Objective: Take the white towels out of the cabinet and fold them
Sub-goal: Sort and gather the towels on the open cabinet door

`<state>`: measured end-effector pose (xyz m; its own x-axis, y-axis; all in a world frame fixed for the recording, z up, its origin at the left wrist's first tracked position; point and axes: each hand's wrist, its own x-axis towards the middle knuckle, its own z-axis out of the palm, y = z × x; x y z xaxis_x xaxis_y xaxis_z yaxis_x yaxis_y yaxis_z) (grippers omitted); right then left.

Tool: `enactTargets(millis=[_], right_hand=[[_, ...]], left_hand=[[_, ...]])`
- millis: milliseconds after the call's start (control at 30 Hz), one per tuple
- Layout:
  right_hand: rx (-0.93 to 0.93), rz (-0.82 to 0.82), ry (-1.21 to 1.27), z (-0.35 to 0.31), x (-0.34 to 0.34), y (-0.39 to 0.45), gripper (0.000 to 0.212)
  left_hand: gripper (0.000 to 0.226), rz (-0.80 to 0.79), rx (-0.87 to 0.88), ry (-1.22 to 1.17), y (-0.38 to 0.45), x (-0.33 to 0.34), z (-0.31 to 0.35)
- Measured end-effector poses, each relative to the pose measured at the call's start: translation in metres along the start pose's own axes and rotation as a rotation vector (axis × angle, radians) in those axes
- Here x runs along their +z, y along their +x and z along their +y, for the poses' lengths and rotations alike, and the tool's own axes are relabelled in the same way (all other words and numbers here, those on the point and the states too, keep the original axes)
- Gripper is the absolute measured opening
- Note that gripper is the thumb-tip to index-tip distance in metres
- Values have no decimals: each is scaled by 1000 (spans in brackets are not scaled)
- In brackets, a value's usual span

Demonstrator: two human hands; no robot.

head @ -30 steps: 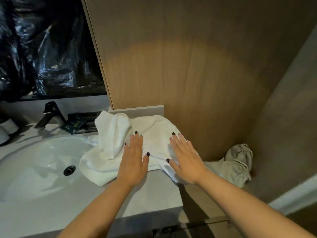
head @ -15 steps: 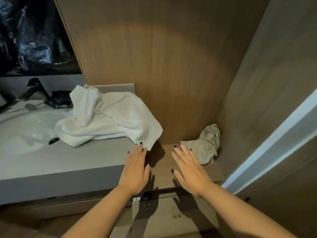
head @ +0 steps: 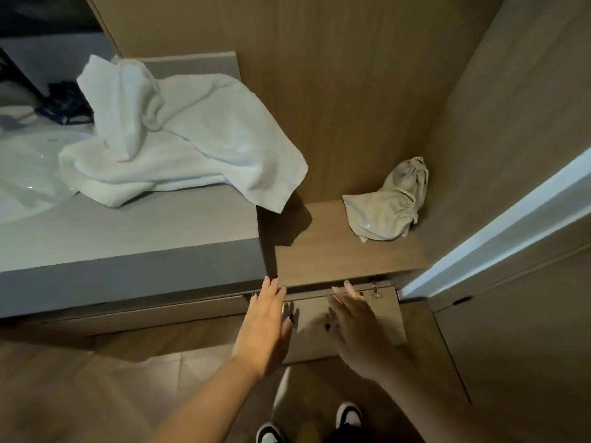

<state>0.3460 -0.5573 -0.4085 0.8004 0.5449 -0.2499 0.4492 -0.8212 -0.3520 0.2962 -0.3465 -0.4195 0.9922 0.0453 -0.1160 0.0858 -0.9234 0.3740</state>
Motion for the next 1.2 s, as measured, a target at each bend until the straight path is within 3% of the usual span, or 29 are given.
enactTargets(millis=[333,600,833,1067,1200], right_hand=[[69,-159,44,71,123,27,63],[151,-69,123,137,267,59,60],[46,-81,116,188,389,118,57],[164,50,148,206,485,202,52],[24,119,73,204,512,259,50]], left_hand=[[64,-15,-177,-253,-13,133,-12],[64,20,-289,-396,12,280,-21],[64,-7,-287,-295,50,401,-81],[61,162,-664,-430,124,495,-152],[65,175,-644,-408,168,526,-189]])
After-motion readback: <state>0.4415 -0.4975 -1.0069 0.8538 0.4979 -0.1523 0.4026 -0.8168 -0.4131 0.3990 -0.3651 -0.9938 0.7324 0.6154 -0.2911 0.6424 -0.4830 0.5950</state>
